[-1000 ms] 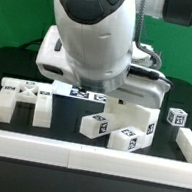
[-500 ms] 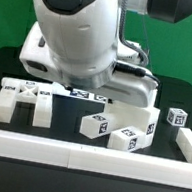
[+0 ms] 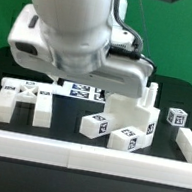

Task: Assemble chair

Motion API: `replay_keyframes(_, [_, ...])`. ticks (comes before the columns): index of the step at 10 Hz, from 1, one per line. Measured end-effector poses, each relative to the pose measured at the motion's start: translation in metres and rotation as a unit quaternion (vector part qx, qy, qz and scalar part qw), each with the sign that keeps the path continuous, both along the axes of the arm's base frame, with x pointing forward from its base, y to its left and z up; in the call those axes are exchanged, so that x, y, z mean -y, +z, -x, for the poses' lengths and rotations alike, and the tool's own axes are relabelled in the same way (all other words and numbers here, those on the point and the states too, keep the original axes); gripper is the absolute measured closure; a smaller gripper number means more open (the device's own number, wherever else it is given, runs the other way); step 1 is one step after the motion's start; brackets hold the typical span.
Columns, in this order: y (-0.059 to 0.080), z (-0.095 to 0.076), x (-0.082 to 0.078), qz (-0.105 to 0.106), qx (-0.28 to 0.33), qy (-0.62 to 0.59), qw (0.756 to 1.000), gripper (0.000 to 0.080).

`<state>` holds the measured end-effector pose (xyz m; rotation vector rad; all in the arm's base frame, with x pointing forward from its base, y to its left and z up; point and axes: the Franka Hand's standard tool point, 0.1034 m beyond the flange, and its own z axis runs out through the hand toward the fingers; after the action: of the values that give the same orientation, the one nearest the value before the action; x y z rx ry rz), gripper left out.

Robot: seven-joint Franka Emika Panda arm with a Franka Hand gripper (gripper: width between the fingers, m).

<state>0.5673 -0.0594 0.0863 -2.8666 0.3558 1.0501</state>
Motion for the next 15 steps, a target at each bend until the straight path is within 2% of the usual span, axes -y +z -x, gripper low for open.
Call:
replay_keyframes(2, [0.013, -0.009, 0.008, 0.017, 0.09, -0.016, 0.996, 0.0151])
replay_keyframes(3, [0.011, -0.011, 0.006, 0.026, 0.137, -0.016, 0.99, 0.0151])
replay_keyframes(4, [0.01, -0.011, 0.005, 0.031, 0.16, -0.016, 0.987, 0.0151])
replay_keyframes(5, [0.01, -0.018, 0.007, 0.042, 0.202, -0.015, 0.978, 0.0151])
replay_keyframes(7, [0.008, -0.018, 0.013, 0.04, 0.282, 0.036, 0.958, 0.0151])
replay_keyframes(8, [0.009, -0.015, 0.018, 0.048, 0.326, 0.056, 0.943, 0.0151])
replay_keyframes(9, [0.008, -0.008, 0.026, 0.055, 0.382, 0.107, 0.916, 0.0151])
replay_keyframes(10, [0.005, 0.002, 0.033, 0.059, 0.404, 0.143, 0.902, 0.0151])
replay_keyframes(11, [0.001, 0.01, 0.038, 0.055, 0.399, 0.154, 0.902, 0.0151])
replay_keyframes(14, [0.002, 0.006, 0.036, 0.056, 0.4, 0.148, 0.903, 0.0151])
replay_keyframes(15, [0.001, 0.009, 0.037, 0.051, 0.4, 0.169, 0.899, 0.0151])
